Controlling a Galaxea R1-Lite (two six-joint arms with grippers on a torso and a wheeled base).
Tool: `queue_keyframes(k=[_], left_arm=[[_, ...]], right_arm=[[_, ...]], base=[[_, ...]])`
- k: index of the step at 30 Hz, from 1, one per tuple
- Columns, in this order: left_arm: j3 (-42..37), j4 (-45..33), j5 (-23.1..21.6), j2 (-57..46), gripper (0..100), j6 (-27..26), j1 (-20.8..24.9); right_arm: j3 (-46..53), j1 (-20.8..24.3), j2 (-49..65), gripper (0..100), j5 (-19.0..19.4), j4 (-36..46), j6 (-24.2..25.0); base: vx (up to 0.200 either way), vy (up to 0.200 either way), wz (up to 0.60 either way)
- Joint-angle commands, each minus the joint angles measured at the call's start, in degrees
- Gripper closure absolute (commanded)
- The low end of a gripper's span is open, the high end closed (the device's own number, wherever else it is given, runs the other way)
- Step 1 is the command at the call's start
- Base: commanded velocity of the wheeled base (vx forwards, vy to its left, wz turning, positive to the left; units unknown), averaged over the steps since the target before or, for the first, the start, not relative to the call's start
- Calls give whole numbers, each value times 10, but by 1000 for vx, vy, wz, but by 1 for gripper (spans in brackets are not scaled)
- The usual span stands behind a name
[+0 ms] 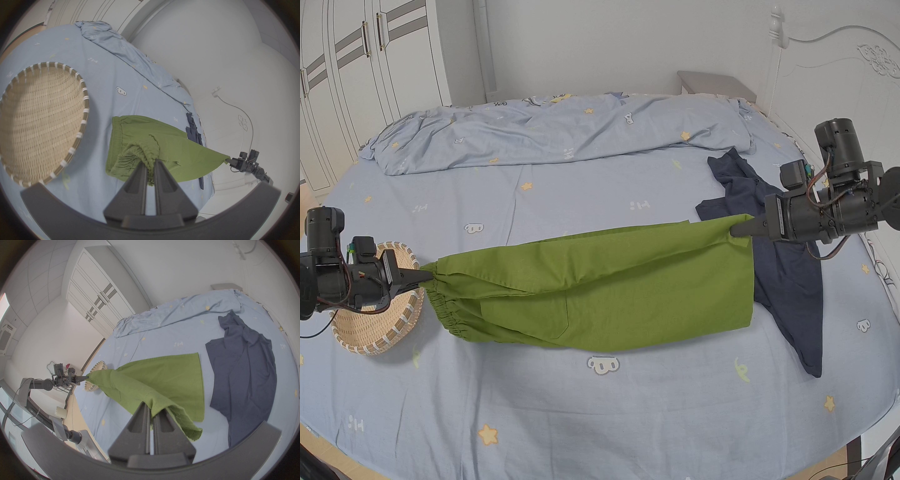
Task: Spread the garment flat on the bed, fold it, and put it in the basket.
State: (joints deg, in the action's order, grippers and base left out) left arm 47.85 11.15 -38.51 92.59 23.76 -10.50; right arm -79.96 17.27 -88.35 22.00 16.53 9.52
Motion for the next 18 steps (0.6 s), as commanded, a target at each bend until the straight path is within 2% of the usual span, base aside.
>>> queue_keyframes(k=[1,9,18], left_arm=[[46,-3,2,77,100,-23,8],[62,-2,2,115,100,-52,-8],[92,-2,2,123,100,-53,-5]], right_arm=[[-57,-6,-57,100,-1,9,1],[-120,-41,-81,100,0,30,0],[-131,-47,-89,100,-1,31,-2]], base=[[0,0,0],[0,0,0],[0,0,0]])
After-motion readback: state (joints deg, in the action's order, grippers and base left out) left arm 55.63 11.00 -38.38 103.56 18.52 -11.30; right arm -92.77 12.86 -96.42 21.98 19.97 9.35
